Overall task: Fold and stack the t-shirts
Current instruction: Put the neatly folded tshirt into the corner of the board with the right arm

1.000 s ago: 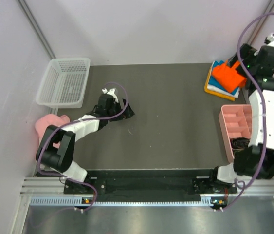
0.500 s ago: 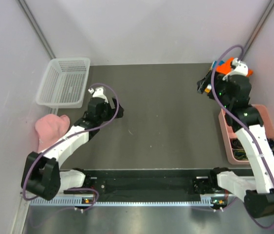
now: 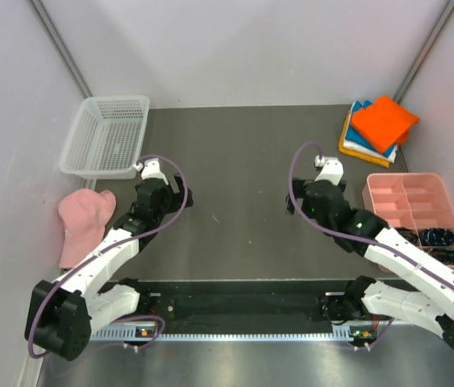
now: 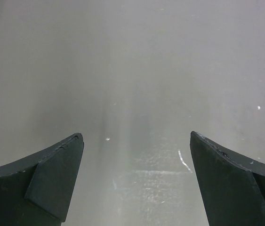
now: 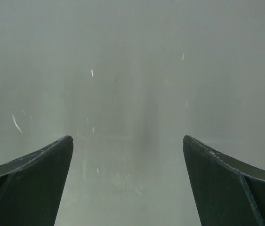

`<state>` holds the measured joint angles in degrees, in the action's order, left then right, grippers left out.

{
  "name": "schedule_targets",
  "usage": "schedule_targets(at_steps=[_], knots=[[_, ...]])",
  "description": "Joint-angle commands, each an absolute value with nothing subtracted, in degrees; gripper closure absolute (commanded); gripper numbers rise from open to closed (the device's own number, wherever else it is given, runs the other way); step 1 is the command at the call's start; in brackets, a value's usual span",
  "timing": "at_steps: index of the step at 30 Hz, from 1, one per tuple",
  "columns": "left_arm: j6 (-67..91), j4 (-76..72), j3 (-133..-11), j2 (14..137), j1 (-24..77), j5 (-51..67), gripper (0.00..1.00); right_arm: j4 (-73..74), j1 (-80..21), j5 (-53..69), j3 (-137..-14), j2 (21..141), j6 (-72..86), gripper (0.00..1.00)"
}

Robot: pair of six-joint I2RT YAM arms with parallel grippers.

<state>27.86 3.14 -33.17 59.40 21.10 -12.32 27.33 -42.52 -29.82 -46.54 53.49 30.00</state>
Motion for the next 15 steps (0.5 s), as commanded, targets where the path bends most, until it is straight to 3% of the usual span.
schedule_targets(at_steps=[1,7,15], knots=[[29.09,2.72,-31.82,57.04,21.27,-15.64,0.01,27.25,-49.91,-39.54,-42.2,52.65,38.39,0.01],[28.92,3.87,-31.2,56.43,21.27,-16.96,0.01,27.77,-56.24,-43.42,-38.41,54.66,43.67,0.01],[28.21,3.25,-30.06,55.02,21.27,-18.36,0.01,28.83,-57.48,-44.03,-38.67,59.06,46.23,0.01]])
